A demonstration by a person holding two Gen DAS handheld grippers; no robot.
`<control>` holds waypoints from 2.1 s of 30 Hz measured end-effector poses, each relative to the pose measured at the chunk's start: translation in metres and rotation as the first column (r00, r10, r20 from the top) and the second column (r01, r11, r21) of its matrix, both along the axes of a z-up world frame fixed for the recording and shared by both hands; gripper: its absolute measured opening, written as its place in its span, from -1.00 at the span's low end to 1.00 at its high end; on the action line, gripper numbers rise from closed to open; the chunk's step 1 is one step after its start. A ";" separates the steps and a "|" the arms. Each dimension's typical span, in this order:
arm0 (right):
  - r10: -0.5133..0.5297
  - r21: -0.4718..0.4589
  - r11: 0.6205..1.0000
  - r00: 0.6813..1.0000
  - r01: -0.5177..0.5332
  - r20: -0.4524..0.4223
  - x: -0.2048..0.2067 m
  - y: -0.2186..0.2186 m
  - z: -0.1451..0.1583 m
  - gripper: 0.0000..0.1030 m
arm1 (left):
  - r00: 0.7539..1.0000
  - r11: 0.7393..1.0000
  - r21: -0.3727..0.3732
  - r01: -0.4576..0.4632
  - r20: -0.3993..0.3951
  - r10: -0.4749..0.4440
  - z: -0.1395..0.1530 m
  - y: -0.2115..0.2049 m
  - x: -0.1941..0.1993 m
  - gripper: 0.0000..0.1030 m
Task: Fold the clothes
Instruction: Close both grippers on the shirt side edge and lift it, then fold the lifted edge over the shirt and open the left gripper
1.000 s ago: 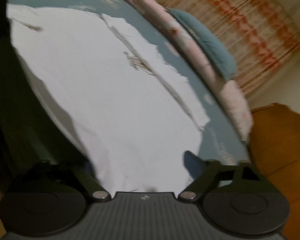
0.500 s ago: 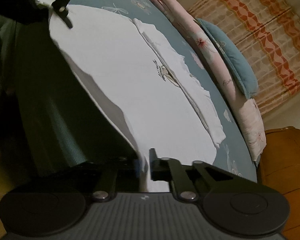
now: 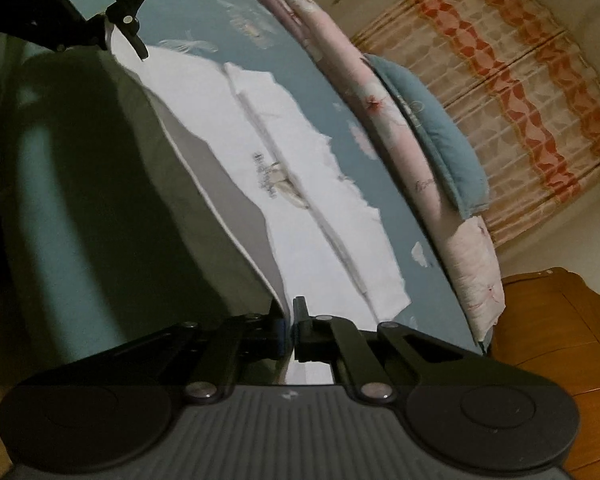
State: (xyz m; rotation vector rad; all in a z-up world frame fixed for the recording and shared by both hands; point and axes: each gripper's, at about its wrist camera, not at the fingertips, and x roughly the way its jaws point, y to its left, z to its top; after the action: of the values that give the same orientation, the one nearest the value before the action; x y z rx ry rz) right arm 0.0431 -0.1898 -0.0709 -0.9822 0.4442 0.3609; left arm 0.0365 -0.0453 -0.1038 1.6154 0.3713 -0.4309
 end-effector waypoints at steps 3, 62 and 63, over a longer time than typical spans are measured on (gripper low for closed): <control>-0.012 0.004 1.000 1.000 0.012 0.027 0.017 0.001 0.007 -0.93 | 1.000 1.000 -0.011 -0.012 0.028 0.012 0.007 -0.001 0.021 -0.94; -0.035 0.378 0.919 0.980 0.109 -0.196 0.338 -0.041 0.008 0.26 | 0.915 0.745 -0.547 -0.381 -0.342 0.216 0.060 0.063 0.321 0.16; -0.049 0.397 0.910 0.980 0.124 -0.195 0.338 -0.046 0.013 0.27 | 0.903 0.712 -0.569 -0.412 -0.357 0.238 0.066 0.067 0.328 0.17</control>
State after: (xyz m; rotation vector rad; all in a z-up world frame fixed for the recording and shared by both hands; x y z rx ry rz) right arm 0.3808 -0.2357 -0.0576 -0.5213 0.5496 0.4435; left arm 0.3643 0.0222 -0.0383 0.7976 0.6270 -0.4324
